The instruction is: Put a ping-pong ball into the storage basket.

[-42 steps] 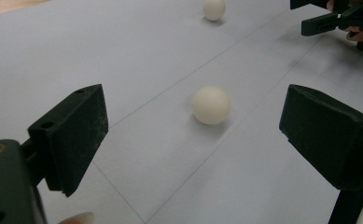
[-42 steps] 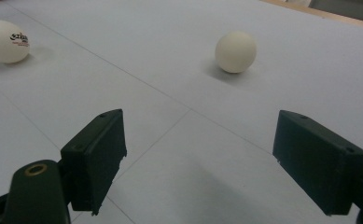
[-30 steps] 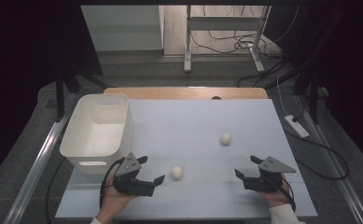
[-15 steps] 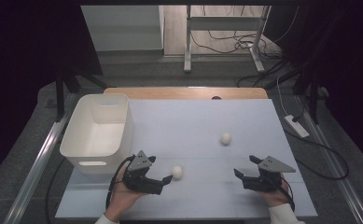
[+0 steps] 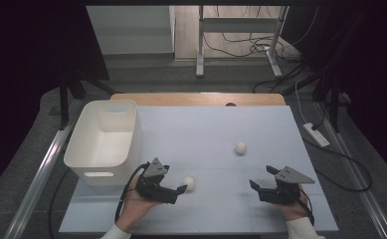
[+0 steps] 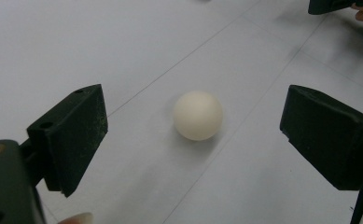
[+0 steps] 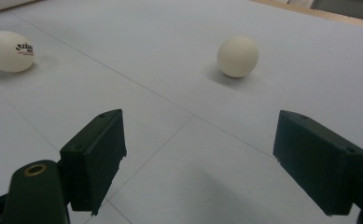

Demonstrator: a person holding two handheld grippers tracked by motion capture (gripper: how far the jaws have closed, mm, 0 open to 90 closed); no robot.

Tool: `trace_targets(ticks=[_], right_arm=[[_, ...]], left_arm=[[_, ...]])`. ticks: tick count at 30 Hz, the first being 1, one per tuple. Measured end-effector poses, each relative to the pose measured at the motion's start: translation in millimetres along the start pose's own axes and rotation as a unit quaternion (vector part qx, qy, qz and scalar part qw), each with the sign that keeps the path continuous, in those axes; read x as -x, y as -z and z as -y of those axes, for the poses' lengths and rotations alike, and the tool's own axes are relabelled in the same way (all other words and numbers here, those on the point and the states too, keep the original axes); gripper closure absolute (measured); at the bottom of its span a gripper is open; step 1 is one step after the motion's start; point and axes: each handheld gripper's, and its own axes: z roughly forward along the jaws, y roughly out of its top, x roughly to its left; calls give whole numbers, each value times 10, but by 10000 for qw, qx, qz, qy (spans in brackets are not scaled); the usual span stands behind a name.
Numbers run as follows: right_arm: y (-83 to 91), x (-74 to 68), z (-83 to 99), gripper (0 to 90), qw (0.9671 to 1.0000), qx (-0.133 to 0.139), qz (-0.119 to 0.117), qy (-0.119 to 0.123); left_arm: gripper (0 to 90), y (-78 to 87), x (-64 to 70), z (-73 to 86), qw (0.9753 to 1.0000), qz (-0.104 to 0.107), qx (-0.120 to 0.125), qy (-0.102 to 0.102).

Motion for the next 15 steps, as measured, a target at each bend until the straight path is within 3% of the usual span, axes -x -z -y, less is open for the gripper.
trace_targets(ticks=[15], right_arm=[[-1, 2, 1, 171, 10000, -19, 8, 40]], left_arm=[[84, -201, 36, -117, 9995, 158, -231, -127]])
